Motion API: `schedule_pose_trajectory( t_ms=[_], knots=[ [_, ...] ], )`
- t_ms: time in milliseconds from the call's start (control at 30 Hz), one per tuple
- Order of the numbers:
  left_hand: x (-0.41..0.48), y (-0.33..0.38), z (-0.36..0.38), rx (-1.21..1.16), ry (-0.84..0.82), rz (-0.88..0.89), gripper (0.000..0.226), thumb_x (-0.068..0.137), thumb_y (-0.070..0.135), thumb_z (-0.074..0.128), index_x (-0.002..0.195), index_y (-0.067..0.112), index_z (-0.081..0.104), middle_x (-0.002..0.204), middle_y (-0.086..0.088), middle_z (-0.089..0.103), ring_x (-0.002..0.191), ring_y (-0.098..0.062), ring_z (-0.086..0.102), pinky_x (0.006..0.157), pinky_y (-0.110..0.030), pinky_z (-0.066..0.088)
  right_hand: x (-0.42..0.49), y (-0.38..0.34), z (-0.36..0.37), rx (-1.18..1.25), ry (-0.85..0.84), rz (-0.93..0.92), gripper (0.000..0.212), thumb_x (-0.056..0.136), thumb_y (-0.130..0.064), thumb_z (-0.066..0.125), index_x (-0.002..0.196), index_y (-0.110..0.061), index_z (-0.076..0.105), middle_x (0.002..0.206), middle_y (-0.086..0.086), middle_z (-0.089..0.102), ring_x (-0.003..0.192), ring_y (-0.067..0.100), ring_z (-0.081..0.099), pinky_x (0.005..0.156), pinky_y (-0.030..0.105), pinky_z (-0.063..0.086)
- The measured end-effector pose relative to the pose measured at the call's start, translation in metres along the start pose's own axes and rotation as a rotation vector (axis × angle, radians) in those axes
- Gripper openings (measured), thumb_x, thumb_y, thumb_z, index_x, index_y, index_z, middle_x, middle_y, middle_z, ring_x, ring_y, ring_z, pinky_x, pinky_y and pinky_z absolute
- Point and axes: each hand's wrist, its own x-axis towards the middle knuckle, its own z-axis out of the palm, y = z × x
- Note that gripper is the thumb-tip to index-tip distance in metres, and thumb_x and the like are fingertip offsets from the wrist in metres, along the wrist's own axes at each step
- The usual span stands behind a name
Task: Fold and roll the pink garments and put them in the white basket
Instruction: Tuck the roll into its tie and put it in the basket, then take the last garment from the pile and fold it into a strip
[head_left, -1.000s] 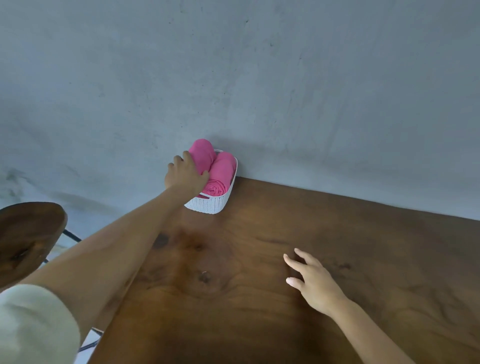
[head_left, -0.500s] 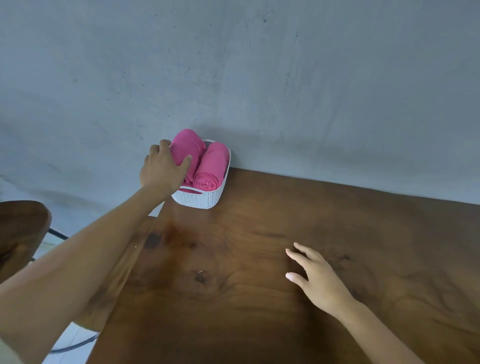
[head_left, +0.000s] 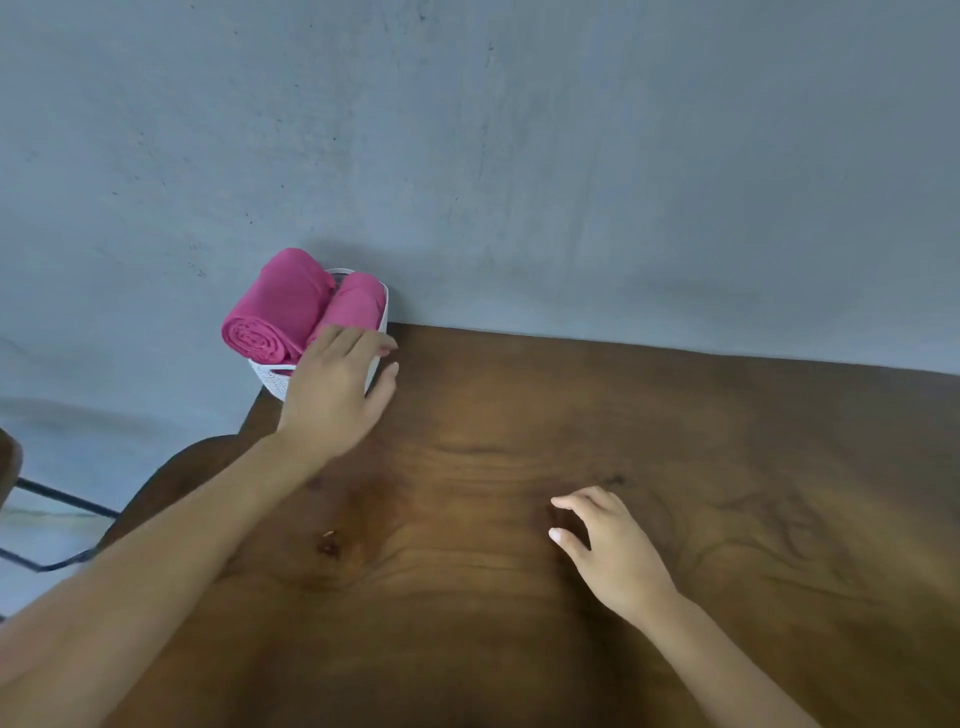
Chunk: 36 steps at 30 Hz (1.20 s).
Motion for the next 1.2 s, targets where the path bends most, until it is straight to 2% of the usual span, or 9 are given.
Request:
schedule_pose_trajectory(
  t_ms=[100,233,433,567,800,933,1200],
  knots=[
    [-0.027,0.048,0.013,-0.116,-0.177,0.044,0.027,0.096,0.033,0.052,0.112,0.016,0.066,0.106,0.003,0.065,0.102,-0.02,0.056,0.085,-0.034,0.049,-0.027,0.025,-0.01,0.002,0.026,0.013,0.033,0.101,-0.041,0.054,0.133,-0.034,0.056,0.124,-0.024,0.047,0.12,-0.002,0.042,0.099,0.021,0.043],
    [-0.065,0.114,0.04,-0.169,-0.334,0.061,0.027,0.098,0.041,0.048,0.113,0.025,0.064,0.109,0.014,0.062,0.104,-0.01,0.054,0.086,-0.029,0.051,-0.072,0.071,-0.03,0.017,0.076,0.061,0.027,0.101,-0.04,0.054,0.127,-0.035,0.058,0.12,-0.024,0.05,0.119,-0.001,0.046,0.095,0.022,0.045],
    [-0.109,0.218,0.087,-0.217,-0.495,0.059,0.017,0.099,0.036,0.058,0.116,0.034,0.059,0.105,0.024,0.054,0.104,0.0,0.052,0.088,-0.023,0.05,-0.149,0.149,-0.063,0.035,0.153,0.133,0.023,0.102,-0.039,0.052,0.123,-0.034,0.06,0.113,-0.024,0.052,0.112,-0.001,0.046,0.094,0.019,0.043],
    [-0.118,0.295,0.117,-0.24,-0.53,0.112,0.017,0.098,0.038,0.059,0.115,0.035,0.059,0.104,0.024,0.053,0.102,0.001,0.051,0.089,-0.022,0.048,-0.205,0.201,-0.086,0.035,0.204,0.195,0.024,0.102,-0.038,0.05,0.123,-0.032,0.06,0.115,-0.022,0.054,0.113,0.0,0.046,0.094,0.02,0.042],
    [-0.124,0.415,0.163,-0.234,-0.537,0.213,0.014,0.095,0.035,0.064,0.109,0.032,0.064,0.101,0.021,0.055,0.099,-0.004,0.052,0.089,-0.028,0.05,-0.299,0.292,-0.119,0.066,0.294,0.318,0.024,0.102,-0.035,0.053,0.124,-0.029,0.061,0.115,-0.02,0.055,0.11,0.002,0.046,0.093,0.021,0.046],
    [-0.128,0.472,0.183,-0.223,-0.573,0.26,0.016,0.095,0.036,0.063,0.111,0.032,0.064,0.103,0.02,0.054,0.099,-0.004,0.051,0.09,-0.027,0.047,-0.344,0.332,-0.135,0.078,0.33,0.412,0.026,0.102,-0.038,0.052,0.126,-0.032,0.06,0.119,-0.024,0.052,0.112,-0.004,0.043,0.09,0.012,0.039],
    [-0.116,0.563,0.224,-0.258,-0.619,0.387,0.015,0.095,0.034,0.066,0.11,0.032,0.064,0.102,0.019,0.054,0.097,-0.006,0.053,0.085,-0.028,0.048,-0.398,0.403,-0.161,0.125,0.425,0.605,0.029,0.101,-0.038,0.055,0.129,-0.03,0.06,0.121,-0.019,0.058,0.109,-0.001,0.051,0.09,0.014,0.043]
  ],
)
